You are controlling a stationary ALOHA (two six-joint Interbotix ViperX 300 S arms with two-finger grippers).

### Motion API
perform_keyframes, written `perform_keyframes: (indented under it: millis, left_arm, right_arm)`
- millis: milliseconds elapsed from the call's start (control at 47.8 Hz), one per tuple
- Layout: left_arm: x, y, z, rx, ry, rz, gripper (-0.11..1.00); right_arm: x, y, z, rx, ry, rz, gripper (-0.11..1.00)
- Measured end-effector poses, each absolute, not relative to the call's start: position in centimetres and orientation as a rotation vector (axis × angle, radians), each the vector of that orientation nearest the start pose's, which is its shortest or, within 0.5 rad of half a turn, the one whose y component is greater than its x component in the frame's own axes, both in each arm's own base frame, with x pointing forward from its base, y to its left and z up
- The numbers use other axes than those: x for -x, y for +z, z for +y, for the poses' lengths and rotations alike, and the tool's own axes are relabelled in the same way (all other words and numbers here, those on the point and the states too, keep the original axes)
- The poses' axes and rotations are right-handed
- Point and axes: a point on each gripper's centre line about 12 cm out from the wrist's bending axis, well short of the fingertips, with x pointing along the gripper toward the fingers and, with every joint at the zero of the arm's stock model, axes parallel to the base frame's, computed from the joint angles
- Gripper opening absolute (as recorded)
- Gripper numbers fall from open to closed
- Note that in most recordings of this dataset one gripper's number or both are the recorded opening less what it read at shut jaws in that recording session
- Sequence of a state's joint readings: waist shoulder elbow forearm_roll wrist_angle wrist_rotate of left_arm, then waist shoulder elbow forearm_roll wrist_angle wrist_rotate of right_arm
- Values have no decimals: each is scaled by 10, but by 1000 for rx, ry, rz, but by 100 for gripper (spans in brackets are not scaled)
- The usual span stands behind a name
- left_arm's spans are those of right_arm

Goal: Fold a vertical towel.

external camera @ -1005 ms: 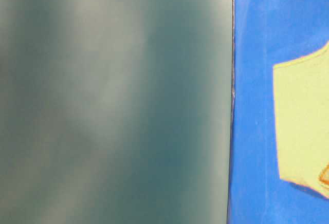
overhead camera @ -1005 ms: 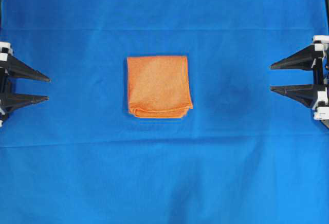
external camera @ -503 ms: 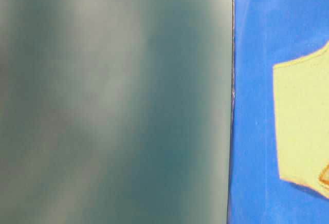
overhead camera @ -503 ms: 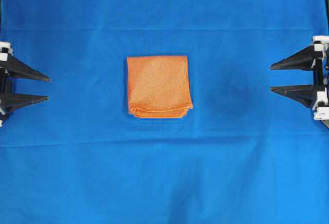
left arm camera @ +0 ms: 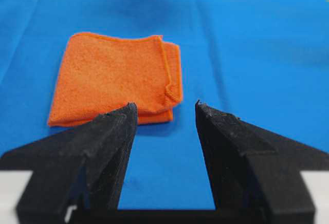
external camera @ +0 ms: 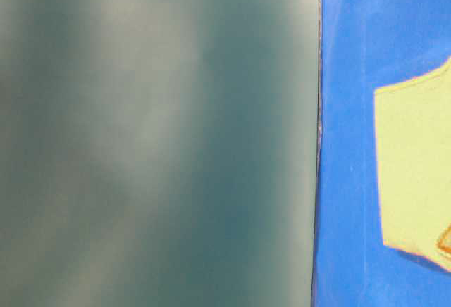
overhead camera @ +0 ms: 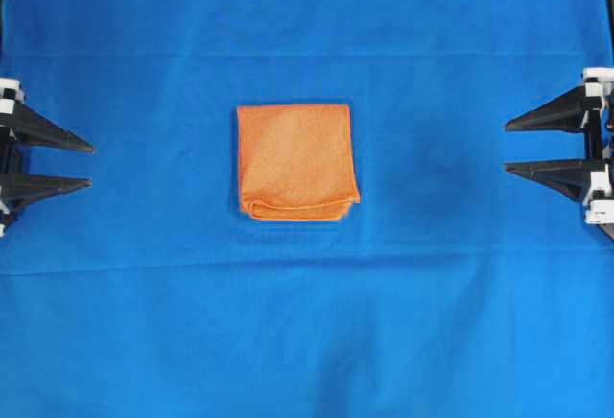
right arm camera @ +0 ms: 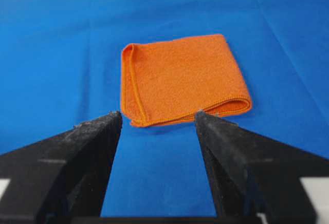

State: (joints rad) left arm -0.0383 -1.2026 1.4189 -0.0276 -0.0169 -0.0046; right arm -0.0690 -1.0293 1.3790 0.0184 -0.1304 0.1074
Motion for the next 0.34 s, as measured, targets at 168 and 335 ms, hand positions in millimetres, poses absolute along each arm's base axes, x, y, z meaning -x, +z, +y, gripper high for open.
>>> perform_keyframes:
  millis: [168, 335]
  left_arm:
    - [-151, 204, -6, 27, -35, 197, 47]
    - [-150, 203, -6, 28, -35, 202, 47]
  right_arm:
    - [-170, 204, -12, -133, -85, 219, 62]
    - [-170, 203, -12, -131, -85, 221, 62]
